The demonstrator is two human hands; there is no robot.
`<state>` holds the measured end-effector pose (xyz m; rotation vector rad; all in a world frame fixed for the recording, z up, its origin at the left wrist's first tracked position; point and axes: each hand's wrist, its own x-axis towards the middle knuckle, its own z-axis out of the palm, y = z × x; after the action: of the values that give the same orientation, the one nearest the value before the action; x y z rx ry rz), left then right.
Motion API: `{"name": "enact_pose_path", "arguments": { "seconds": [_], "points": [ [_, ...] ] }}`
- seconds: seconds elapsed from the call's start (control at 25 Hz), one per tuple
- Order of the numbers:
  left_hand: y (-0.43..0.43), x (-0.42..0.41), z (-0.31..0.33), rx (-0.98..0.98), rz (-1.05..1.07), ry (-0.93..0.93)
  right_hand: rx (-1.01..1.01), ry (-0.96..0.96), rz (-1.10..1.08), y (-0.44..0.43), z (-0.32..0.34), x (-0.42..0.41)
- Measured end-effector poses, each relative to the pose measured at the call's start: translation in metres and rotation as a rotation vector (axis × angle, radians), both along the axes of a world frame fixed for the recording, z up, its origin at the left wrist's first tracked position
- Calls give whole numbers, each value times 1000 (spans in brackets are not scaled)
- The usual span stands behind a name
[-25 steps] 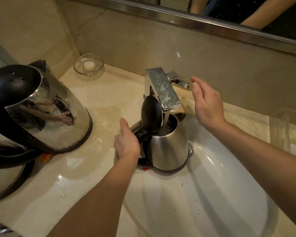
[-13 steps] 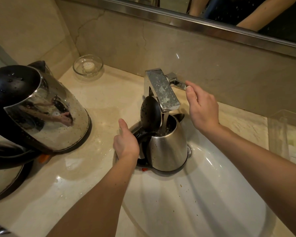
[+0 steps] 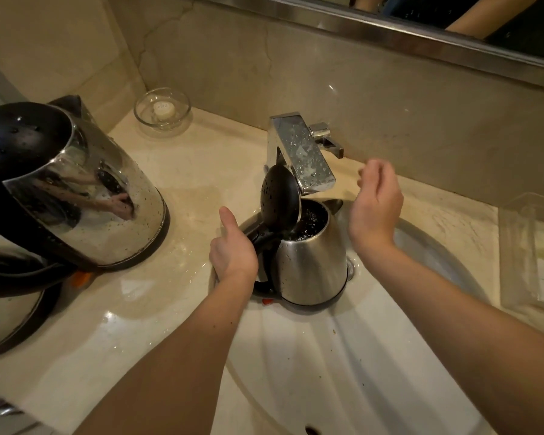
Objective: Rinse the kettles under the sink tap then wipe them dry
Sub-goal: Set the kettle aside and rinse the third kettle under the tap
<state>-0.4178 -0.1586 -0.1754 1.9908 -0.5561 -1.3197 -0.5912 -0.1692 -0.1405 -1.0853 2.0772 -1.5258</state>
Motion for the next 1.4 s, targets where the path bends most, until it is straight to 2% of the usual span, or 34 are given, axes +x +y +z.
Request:
{"name": "enact_pose_path", "arguments": {
  "seconds": [0.08, 0.12, 0.28, 0.36, 0.64, 0.96, 1.4],
  "points": [
    [1, -1, 0, -1, -3, 1, 124, -205, -167, 5, -16, 4],
    [2, -1, 1, -5, -4, -3, 207, -290, -157, 9, -24, 5],
    [3, -1, 2, -19, 7, -9, 412, -490, 94, 19, -42, 6],
    [2, -1, 2, -24, 3, -20, 422, -498, 127, 20, -41, 9],
    [7, 1, 7, -49, -14, 50, 307, -490, -14, 30, -35, 25],
    [48, 4, 49, -79, -89, 48, 264, -522, -76, 78, -11, 31],
    [110, 31, 123, -156, -28, 93, 233, -556, -42, 135, 81, 60]
  ]
}}
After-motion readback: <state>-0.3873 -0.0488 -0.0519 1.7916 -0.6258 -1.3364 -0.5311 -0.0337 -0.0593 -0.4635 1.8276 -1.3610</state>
